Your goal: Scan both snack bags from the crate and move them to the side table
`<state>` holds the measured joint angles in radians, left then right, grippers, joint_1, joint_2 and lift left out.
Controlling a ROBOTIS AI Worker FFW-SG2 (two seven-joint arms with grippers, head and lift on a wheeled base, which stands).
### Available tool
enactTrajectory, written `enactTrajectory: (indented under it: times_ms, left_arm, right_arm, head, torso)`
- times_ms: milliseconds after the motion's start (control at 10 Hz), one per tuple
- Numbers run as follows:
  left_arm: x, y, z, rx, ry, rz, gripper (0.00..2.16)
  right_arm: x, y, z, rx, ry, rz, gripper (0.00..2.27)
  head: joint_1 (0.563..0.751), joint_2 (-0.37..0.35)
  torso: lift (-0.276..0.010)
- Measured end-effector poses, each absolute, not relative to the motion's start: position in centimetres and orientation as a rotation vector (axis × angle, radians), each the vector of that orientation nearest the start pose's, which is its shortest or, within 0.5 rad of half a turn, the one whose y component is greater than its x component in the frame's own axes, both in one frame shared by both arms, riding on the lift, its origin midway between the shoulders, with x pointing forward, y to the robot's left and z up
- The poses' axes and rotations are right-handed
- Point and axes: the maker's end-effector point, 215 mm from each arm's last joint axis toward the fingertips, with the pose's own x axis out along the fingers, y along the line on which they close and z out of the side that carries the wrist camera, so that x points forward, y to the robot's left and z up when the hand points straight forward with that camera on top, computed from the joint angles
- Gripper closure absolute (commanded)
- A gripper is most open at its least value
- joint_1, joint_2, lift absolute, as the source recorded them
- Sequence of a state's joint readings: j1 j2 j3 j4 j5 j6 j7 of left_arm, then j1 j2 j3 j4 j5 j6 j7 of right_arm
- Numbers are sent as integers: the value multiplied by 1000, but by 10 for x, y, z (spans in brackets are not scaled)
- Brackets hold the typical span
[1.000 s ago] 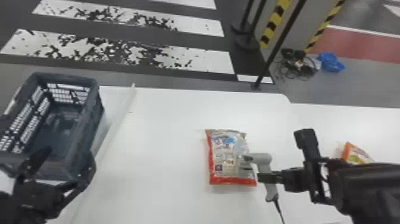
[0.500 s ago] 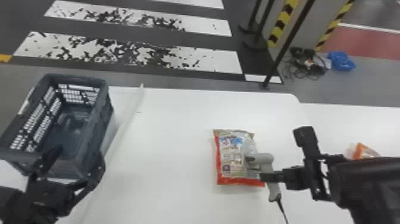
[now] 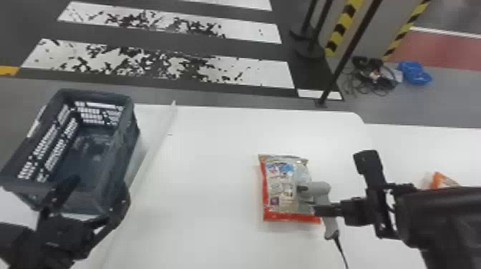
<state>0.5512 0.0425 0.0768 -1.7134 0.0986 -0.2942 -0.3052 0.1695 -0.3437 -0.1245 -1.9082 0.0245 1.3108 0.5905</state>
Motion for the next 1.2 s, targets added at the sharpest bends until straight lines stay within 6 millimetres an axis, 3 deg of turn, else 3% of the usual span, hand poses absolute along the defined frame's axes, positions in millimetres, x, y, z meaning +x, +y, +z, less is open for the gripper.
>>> enactTrajectory:
  times_ms: [300,600,900,1200]
  left_arm:
    - [390,222,-446,-38,107,-222,97]
    - [390,222,-446,-37,106,-222,97]
    - [390,222,-447,-39,109,-221,97]
    - [390,221,-447,-40,108,-222,97]
  right_arm:
    - [378,-348,-532,31,1110,220,2236]
    - [392,-398,-523,4,1052,146,2236]
    - [401,-455,-529,-74,1029,70,2236]
    - [407,-486,-543,-102,1030,35,2236]
  head:
    - [695,-183]
    - [695,-242]
    - [695,-311]
    - [695,-350]
  torso:
    - [-29]
    - [-29]
    - [-29]
    - [-29]
